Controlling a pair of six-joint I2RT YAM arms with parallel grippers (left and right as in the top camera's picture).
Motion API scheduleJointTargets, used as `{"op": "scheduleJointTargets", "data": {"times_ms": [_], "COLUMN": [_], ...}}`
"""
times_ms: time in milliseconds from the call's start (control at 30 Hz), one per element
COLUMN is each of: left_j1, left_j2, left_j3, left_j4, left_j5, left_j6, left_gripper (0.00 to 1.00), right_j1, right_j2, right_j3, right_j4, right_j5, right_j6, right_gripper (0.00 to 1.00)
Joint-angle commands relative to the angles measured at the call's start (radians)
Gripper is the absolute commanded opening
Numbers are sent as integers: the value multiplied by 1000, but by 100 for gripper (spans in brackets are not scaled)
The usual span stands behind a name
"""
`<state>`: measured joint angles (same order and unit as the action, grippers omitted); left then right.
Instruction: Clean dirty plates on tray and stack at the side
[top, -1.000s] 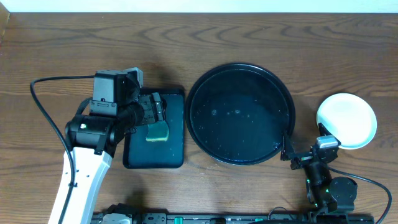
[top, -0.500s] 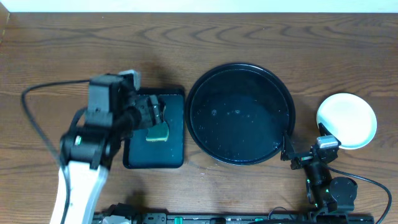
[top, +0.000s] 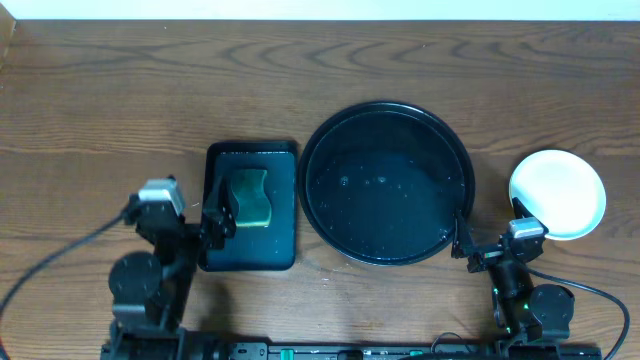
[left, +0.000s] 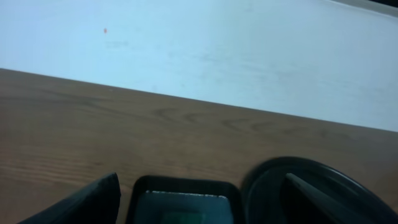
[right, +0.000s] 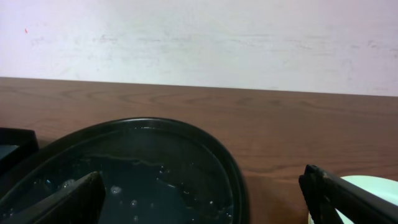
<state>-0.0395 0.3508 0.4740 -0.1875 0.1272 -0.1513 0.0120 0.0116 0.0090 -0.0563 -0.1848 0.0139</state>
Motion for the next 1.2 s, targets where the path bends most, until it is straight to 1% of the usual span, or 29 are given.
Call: {"op": "scheduleJointTargets", "data": {"times_ms": [0,233,367,533,600,833,1000,1167], "left_j1": [10,10,10,8,3,3,3,3], "left_j2": [-134,-354,-349,-349,-349,-349,-348,-344], "left_j3": [-113,-294,-364,-471,-470,-470,-470,-470], "left_j4": [34,108,164,228,177,164,119,120], "left_j5": [-36,-48,-84,-87,-89,-94,-94,-94], "left_j6": [12,10,-44,-53,-51,-52,-52,-52], "left_gripper": [82,82,82,82,82,82,82,82], "right_j1": [9,9,9,9,9,9,9,9], "right_j2": [-6,-6,-6,-6,-6,-6,-6,-6], "right_j3": [-3,-3,-3,-3,-3,-3,-3,-3], "right_j4": [-2,-2,-2,-2,-2,-2,-2,-2], "right_j5": [4,4,4,4,4,4,4,4], "right_j6": [-11,-11,-12,-12,-11,-12,-11,-11], "right_gripper": [99,99,99,99,99,99,99,99]}}
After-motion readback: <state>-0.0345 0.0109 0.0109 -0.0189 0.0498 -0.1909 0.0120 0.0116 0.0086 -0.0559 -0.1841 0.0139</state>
